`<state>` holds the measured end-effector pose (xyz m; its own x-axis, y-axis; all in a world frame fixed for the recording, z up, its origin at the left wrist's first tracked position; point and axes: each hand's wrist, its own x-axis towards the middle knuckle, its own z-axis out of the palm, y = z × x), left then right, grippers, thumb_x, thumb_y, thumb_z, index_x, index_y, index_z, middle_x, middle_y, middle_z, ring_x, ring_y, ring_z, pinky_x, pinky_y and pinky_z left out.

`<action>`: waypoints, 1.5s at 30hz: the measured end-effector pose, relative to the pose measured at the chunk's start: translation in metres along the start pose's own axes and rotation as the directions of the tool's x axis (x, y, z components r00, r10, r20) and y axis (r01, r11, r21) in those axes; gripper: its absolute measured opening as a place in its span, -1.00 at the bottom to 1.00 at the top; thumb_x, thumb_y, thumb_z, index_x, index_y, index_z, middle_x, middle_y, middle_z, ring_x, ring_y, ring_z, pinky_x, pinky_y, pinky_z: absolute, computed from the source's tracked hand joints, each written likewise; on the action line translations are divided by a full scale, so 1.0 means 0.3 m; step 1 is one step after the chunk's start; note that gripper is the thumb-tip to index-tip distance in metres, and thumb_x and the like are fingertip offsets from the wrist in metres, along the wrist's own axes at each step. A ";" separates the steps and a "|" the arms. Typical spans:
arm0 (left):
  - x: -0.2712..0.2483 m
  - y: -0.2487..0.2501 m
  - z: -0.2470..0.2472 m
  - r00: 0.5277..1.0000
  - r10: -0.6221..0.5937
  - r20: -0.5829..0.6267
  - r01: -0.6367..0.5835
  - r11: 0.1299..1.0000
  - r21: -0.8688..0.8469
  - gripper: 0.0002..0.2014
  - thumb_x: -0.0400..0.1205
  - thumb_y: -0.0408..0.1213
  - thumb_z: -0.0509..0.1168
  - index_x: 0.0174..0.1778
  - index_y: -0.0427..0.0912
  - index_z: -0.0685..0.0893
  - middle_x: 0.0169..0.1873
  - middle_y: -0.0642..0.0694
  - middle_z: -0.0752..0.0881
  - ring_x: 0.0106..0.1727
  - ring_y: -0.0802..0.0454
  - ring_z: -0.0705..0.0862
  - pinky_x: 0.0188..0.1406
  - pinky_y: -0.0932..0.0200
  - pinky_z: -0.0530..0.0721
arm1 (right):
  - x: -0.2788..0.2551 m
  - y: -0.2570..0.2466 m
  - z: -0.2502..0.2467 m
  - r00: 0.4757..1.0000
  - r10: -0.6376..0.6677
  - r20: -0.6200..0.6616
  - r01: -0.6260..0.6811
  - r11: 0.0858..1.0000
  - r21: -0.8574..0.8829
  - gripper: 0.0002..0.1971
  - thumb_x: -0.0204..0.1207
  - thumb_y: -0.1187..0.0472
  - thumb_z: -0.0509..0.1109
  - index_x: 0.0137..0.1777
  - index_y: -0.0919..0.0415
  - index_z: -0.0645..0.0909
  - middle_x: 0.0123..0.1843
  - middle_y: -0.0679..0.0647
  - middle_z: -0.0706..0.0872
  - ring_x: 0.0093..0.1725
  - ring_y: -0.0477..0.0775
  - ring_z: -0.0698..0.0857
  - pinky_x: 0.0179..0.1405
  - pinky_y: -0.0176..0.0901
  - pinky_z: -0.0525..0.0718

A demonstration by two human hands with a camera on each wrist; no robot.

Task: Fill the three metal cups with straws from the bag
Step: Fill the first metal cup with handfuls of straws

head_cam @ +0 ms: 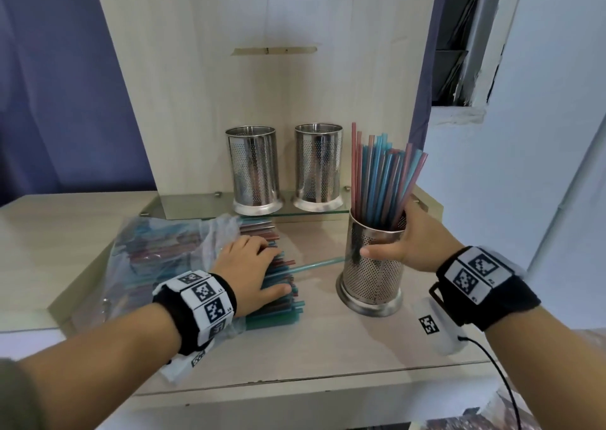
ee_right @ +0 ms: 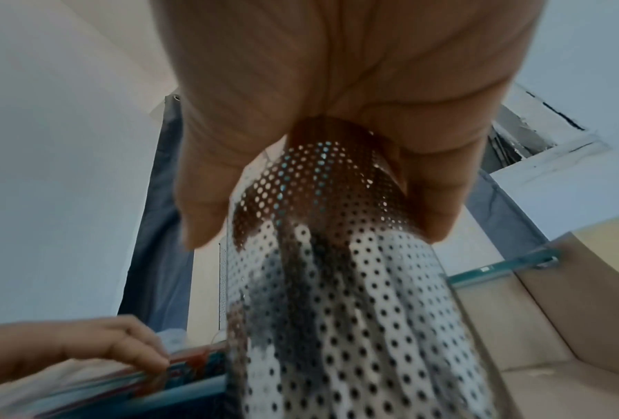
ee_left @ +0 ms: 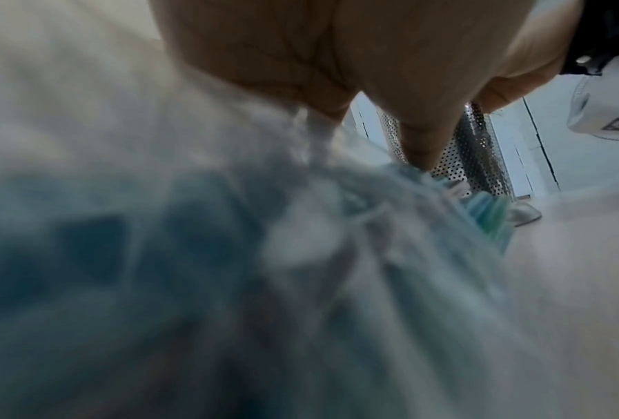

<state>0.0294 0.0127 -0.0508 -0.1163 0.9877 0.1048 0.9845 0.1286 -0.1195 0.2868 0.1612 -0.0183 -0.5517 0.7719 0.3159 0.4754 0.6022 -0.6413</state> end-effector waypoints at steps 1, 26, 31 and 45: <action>0.003 -0.001 0.000 1.000 -0.012 -0.025 0.012 1.000 0.004 -0.03 0.35 0.56 -0.16 0.57 0.01 0.33 0.46 -0.03 0.39 0.46 -0.06 0.31 0.51 0.01 0.30 | -0.008 0.011 0.006 1.000 0.018 -0.015 -0.018 1.000 -0.011 0.02 0.04 -0.15 0.75 0.49 0.02 0.33 0.18 -0.23 0.59 0.09 -0.22 0.61 0.19 -0.26 0.51; 0.037 -0.043 -0.077 0.998 -0.045 0.048 0.035 0.982 0.186 -0.49 0.52 0.17 0.26 0.31 -0.03 0.64 0.54 -0.01 0.32 0.57 -0.15 0.14 0.59 -0.18 0.09 | -0.048 0.091 0.069 0.984 0.057 -0.167 -0.018 0.974 0.225 0.16 -0.17 -0.37 0.70 0.49 -0.12 0.30 0.26 -0.26 0.60 0.31 -0.04 0.63 0.40 0.08 0.58; 0.035 -0.051 -0.097 0.999 0.038 -0.018 -0.037 0.998 0.043 -0.56 0.56 0.08 0.26 0.32 0.00 0.58 0.49 0.08 0.37 0.52 -0.03 0.16 0.59 -0.11 0.06 | -0.046 0.087 0.065 0.985 0.053 -0.162 -0.016 0.974 0.226 0.13 -0.15 -0.32 0.70 0.48 -0.10 0.30 0.14 -0.43 0.55 0.27 -0.06 0.63 0.39 0.05 0.59; 0.072 -0.013 -0.219 0.957 0.128 -0.261 -0.227 0.891 -0.394 -0.79 0.65 -0.08 0.32 0.07 -0.09 0.51 -0.25 0.03 0.64 -0.29 0.06 0.63 -0.28 0.23 0.49 | -0.038 0.078 0.076 0.978 0.073 -0.194 -0.024 0.970 0.243 0.16 -0.14 -0.30 0.72 0.50 -0.07 0.27 0.28 -0.22 0.59 0.30 -0.06 0.60 0.39 0.02 0.55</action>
<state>0.0316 0.0278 0.0168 0.0491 0.9382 0.3426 0.9551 -0.1444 0.2586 0.2885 0.1619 -0.0529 -0.3717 0.8388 0.3978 0.3079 0.5156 -0.7996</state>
